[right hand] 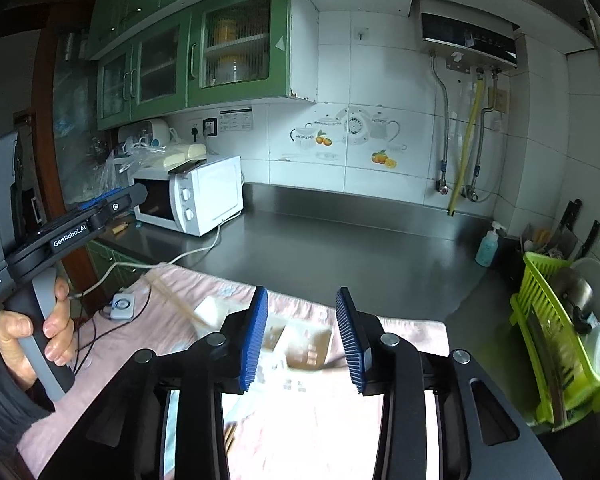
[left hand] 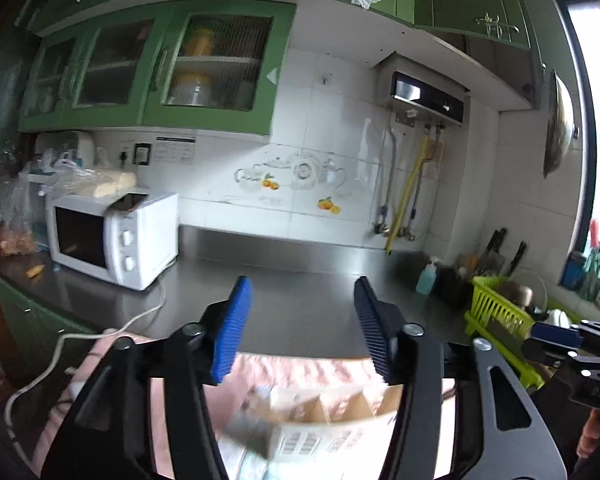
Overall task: Organize utensils
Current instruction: 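Open the left tool over the holder while the right tool releases its chopstick, then move the left tool back to the loose chopsticks while the right tool returns too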
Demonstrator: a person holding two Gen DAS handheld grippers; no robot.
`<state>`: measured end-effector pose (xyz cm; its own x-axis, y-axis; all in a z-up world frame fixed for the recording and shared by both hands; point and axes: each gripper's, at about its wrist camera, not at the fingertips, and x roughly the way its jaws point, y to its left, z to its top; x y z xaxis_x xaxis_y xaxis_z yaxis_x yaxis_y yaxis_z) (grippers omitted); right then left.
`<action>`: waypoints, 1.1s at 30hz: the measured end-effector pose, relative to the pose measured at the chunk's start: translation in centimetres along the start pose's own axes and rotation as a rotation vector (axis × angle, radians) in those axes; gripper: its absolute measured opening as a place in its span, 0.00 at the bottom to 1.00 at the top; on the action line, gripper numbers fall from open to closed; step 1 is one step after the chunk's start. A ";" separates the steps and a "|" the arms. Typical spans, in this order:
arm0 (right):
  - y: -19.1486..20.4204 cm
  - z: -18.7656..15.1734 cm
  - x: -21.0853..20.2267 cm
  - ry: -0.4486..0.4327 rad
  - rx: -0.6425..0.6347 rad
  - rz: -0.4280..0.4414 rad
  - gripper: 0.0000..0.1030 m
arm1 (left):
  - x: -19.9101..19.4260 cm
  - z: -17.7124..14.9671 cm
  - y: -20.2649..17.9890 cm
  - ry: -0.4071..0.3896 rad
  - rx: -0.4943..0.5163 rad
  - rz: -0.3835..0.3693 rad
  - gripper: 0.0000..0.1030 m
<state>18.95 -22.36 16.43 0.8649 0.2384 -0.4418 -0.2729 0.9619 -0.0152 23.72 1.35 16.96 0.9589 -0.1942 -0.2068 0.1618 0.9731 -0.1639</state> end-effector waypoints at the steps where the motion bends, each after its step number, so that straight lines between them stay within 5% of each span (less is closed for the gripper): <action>1: 0.3 -0.8 -0.7 0.005 0.000 0.002 0.37 | -0.9 -0.5 0.0 0.017 0.010 0.004 0.56; 5: 1.9 -4.7 -3.3 0.030 -0.004 0.013 0.44 | -4.4 -2.7 0.3 0.064 0.018 0.023 0.70; 16: 6.4 -17.1 -7.2 0.131 0.022 0.033 0.55 | -12.8 -10.7 0.8 0.165 0.073 0.090 0.89; 25: 11.1 -25.0 -7.0 0.243 0.011 0.073 0.54 | -15.9 -16.0 1.5 0.272 0.068 0.134 0.89; 33: 13.1 -29.2 -4.8 0.354 -0.010 0.091 0.39 | -17.6 -18.7 3.1 0.297 0.025 0.183 0.89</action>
<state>-1.04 -14.84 -7.89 0.6380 0.2597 -0.7249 -0.3475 0.9372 0.0299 2.99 5.47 2.05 0.8634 -0.0401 -0.5029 0.0024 0.9972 -0.0753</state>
